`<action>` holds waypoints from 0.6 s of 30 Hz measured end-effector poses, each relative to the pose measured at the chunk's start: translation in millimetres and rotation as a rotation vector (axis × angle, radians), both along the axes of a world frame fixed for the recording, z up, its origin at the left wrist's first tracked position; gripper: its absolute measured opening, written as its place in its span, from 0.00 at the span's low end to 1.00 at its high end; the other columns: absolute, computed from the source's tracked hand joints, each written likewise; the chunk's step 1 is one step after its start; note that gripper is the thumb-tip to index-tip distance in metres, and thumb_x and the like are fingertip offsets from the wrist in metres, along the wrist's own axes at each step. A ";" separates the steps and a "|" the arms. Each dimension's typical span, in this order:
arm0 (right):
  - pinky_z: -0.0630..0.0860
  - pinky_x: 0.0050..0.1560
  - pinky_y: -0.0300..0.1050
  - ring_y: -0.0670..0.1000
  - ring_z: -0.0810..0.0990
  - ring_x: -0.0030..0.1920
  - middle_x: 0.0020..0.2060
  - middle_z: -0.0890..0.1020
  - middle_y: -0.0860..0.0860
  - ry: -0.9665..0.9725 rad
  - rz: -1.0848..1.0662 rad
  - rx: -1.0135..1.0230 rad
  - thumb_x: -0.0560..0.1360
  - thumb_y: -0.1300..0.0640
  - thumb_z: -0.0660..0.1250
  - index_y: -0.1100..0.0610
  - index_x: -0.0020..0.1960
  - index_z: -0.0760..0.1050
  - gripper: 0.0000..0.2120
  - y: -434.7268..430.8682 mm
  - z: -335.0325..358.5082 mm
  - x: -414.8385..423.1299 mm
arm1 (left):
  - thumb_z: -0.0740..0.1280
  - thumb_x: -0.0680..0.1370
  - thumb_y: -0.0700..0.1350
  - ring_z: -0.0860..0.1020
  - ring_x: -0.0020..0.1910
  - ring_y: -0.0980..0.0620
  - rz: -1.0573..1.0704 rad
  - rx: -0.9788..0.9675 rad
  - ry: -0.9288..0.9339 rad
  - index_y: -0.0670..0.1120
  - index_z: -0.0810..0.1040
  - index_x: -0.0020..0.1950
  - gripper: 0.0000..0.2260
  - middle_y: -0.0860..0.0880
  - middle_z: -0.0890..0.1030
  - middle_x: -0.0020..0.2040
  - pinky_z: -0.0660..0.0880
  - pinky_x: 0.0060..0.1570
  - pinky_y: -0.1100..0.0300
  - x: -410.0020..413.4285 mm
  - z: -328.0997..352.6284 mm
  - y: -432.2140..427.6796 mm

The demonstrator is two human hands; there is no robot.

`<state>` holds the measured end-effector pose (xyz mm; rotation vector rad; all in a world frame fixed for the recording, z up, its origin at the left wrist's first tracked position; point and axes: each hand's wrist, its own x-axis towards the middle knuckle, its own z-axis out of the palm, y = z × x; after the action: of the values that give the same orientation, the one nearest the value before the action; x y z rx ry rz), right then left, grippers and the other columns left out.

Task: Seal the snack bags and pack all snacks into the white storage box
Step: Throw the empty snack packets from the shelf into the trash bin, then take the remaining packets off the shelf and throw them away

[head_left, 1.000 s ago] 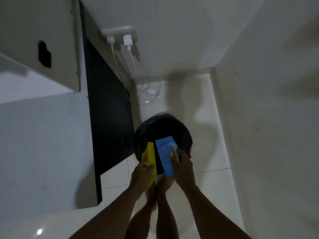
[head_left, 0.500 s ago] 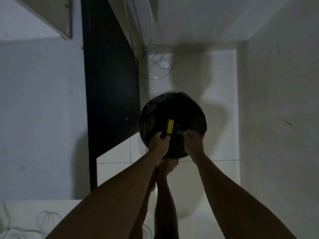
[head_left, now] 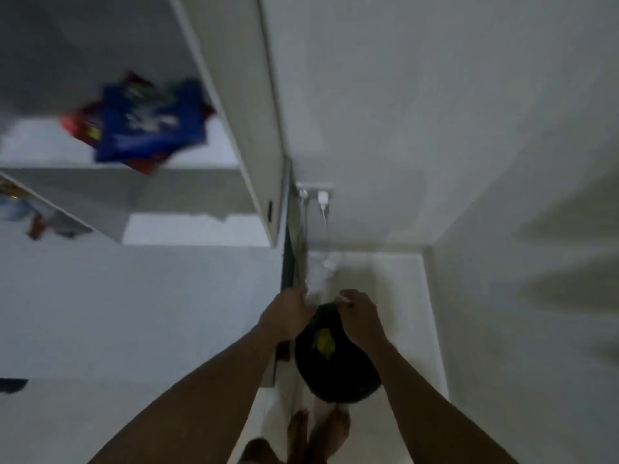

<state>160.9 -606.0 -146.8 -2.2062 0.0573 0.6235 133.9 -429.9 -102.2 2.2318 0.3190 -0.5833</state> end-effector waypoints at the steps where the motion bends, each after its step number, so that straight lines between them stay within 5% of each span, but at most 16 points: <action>1: 0.64 0.60 0.36 0.55 0.73 0.66 0.66 0.74 0.56 -0.047 0.015 0.026 0.83 0.53 0.60 0.59 0.68 0.73 0.17 17.8 21.4 3.6 | 0.66 0.79 0.48 0.77 0.47 0.55 0.016 0.049 -0.059 0.46 0.79 0.50 0.06 0.51 0.79 0.49 0.74 0.51 0.54 -0.1 20.8 16.7; 4: 0.71 0.60 0.43 0.59 0.78 0.59 0.57 0.78 0.59 -0.274 0.117 0.135 0.81 0.54 0.63 0.63 0.61 0.77 0.15 76.5 83.5 13.1 | 0.65 0.79 0.53 0.74 0.65 0.48 0.133 0.244 -0.204 0.48 0.73 0.69 0.20 0.48 0.75 0.67 0.71 0.63 0.54 -2.9 63.9 69.4; 6: 0.74 0.60 0.46 0.55 0.80 0.55 0.56 0.79 0.57 -0.360 0.159 0.227 0.80 0.52 0.63 0.61 0.61 0.77 0.16 115.6 118.3 18.5 | 0.64 0.79 0.55 0.73 0.67 0.48 0.197 0.320 -0.307 0.49 0.71 0.71 0.22 0.49 0.73 0.70 0.71 0.64 0.54 -6.2 83.8 105.1; 9: 0.75 0.57 0.40 0.48 0.79 0.54 0.60 0.77 0.50 -0.457 0.244 0.281 0.81 0.52 0.64 0.56 0.64 0.76 0.14 169.9 167.7 20.6 | 0.64 0.78 0.56 0.78 0.59 0.50 0.340 0.401 -0.487 0.51 0.75 0.67 0.19 0.51 0.77 0.65 0.76 0.58 0.54 -11.1 118.6 155.7; 12: 0.77 0.58 0.45 0.48 0.79 0.55 0.59 0.77 0.49 -0.568 0.310 0.319 0.80 0.54 0.64 0.56 0.63 0.77 0.13 219.1 201.5 26.7 | 0.65 0.78 0.54 0.80 0.53 0.51 0.432 0.467 -0.674 0.49 0.78 0.63 0.16 0.51 0.81 0.59 0.78 0.51 0.55 -7.8 147.9 208.1; 18: 0.74 0.57 0.41 0.47 0.77 0.56 0.59 0.78 0.51 -0.795 0.250 0.311 0.81 0.55 0.63 0.58 0.61 0.77 0.11 299.3 256.1 65.5 | 0.66 0.77 0.50 0.77 0.48 0.46 0.321 0.537 -0.911 0.49 0.79 0.55 0.10 0.47 0.81 0.48 0.74 0.44 0.53 36.4 184.6 306.3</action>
<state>226.4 -306.7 109.3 -2.0167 -0.6847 -0.1471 170.3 -123.6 82.4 2.5992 0.3599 0.7747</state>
